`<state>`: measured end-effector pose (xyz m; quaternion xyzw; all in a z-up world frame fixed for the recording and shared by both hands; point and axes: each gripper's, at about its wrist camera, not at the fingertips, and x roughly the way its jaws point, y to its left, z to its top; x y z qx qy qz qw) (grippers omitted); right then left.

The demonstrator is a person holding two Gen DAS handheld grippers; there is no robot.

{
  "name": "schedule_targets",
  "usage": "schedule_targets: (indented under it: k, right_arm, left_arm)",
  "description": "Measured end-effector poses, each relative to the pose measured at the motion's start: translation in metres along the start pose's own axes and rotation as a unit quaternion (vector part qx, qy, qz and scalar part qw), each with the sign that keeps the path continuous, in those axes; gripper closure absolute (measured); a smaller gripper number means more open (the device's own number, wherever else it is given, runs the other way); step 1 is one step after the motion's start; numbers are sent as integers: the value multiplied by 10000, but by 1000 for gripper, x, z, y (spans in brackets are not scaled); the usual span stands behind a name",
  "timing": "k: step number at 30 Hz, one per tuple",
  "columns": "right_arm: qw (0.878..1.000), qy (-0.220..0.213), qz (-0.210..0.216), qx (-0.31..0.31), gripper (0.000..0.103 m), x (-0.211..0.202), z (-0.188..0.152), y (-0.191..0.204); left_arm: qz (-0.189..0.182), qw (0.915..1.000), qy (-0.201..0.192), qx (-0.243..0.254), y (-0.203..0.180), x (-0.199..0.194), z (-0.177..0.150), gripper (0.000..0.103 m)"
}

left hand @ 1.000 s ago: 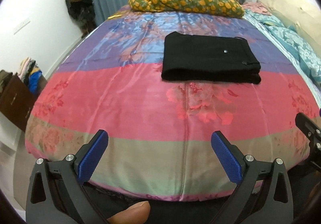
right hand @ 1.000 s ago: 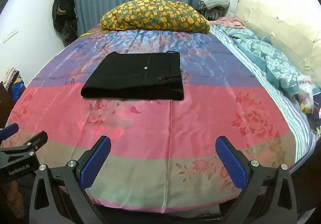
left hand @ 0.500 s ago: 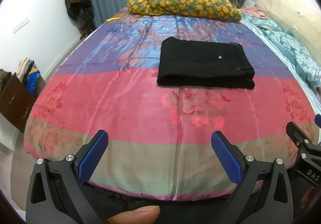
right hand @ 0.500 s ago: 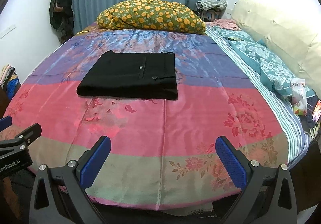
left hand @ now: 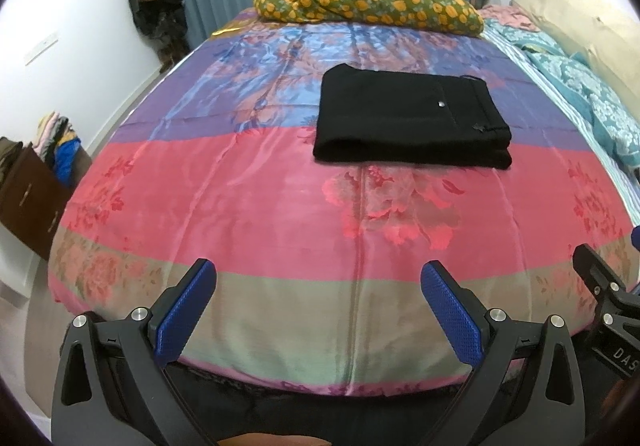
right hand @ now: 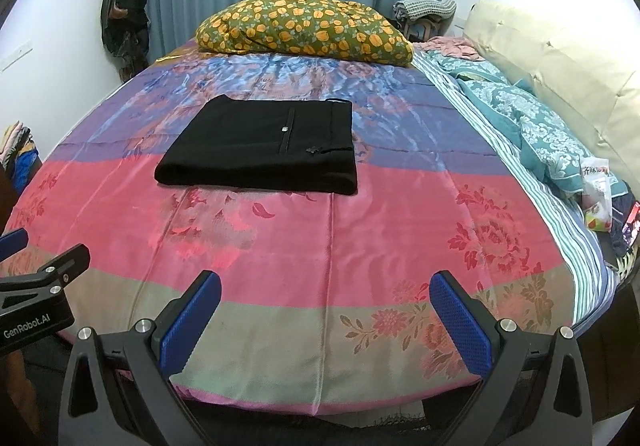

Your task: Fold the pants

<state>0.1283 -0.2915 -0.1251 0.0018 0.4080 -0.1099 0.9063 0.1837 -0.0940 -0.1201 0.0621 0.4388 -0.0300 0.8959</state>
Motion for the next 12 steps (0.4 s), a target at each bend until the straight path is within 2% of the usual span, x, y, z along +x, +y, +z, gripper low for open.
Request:
schedule_targets:
  k: [12]
  right_arm:
    - [10000,-7,3,3,0,0,-1,0]
  left_arm:
    - [-61,9999,-151,27,-4,-8,1,1]
